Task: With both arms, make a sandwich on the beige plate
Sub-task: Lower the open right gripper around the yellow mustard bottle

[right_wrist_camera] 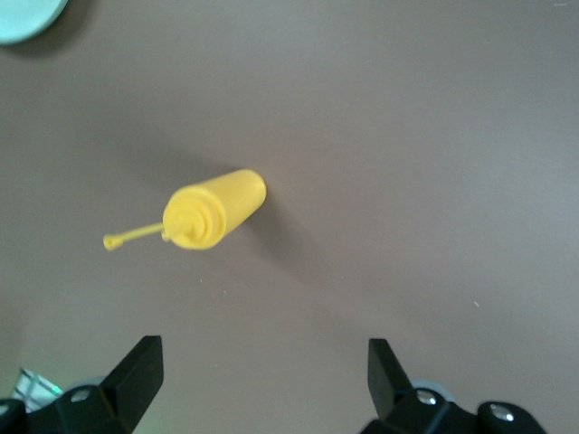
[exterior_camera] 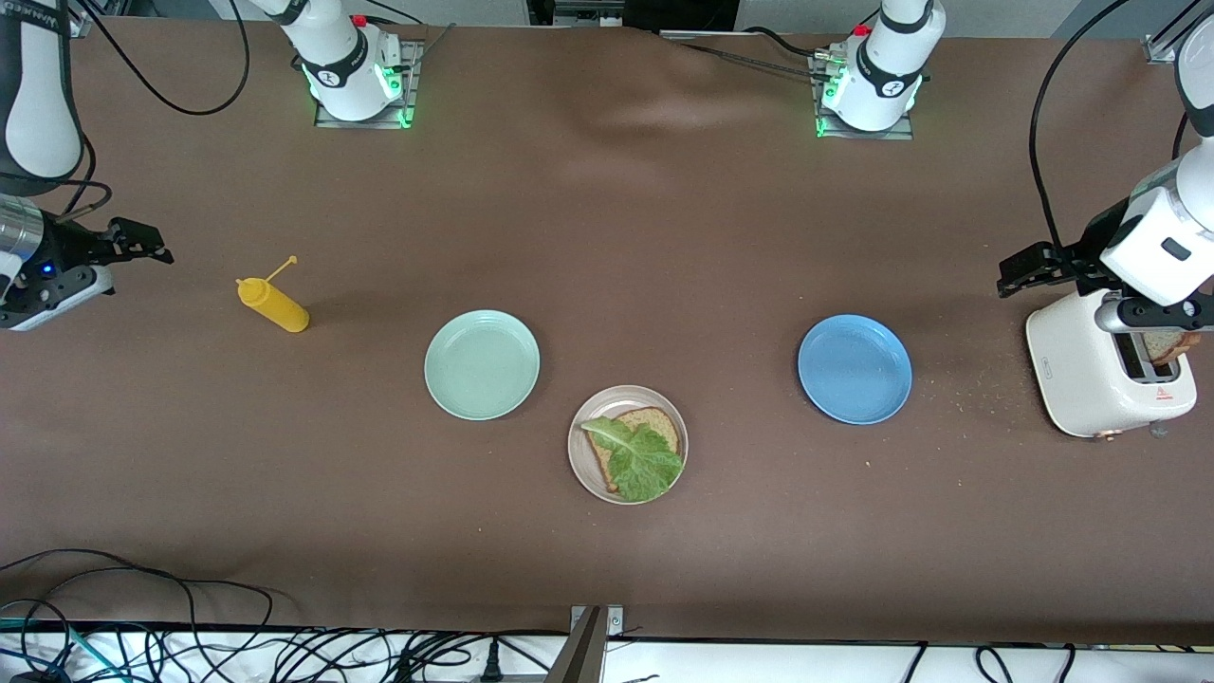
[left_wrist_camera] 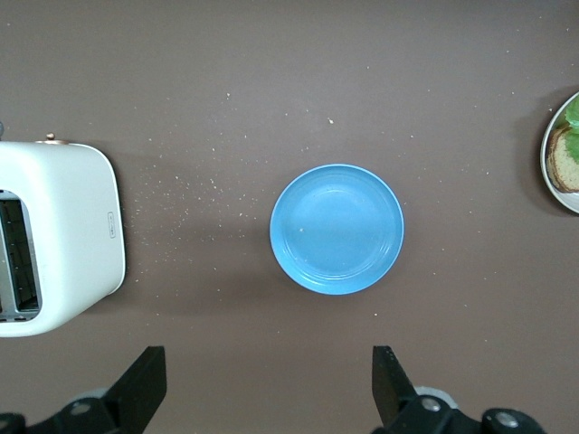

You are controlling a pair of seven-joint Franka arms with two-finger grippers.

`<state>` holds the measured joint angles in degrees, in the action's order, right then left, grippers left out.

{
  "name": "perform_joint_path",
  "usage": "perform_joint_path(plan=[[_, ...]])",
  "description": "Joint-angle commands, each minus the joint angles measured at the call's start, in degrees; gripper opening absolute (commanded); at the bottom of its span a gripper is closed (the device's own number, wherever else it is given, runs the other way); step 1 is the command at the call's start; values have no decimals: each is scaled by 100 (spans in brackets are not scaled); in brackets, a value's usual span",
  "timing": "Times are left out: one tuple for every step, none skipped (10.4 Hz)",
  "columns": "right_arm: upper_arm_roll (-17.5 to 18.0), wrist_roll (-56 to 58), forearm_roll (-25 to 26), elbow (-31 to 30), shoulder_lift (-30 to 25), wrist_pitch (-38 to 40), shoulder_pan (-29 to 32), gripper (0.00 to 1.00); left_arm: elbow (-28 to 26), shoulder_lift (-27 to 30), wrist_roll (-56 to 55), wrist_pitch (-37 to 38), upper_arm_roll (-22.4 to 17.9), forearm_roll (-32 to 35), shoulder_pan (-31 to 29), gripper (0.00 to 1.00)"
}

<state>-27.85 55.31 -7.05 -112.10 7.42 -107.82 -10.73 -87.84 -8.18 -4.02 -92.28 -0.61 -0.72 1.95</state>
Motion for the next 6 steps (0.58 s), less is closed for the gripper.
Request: perform_joint_path(plan=[[-439,2254,-1021,-845,-92,-668,-52,100,189,-78,6,122,-9,-60,16,100],[-597,3022,-1426,-1022,-13,-714,-44,100,189,-78,6,122,-9,-60,16,100],[-668,3769,-1726,-1076,110,-714,-17,100,189,-78,6,131,-18,-60,16,100],[-660,4490,-2086,-1094,276,-671,139,100,189,-78,6,131,-18,-60,16,100],[-660,5219,-2507,-1121,460,-662,254,100,189,-78,6,131,-18,-60,16,100],[-660,5888,-2964,-1121,689,-653,325,100,189,-78,6,122,-18,-60,16,100]])
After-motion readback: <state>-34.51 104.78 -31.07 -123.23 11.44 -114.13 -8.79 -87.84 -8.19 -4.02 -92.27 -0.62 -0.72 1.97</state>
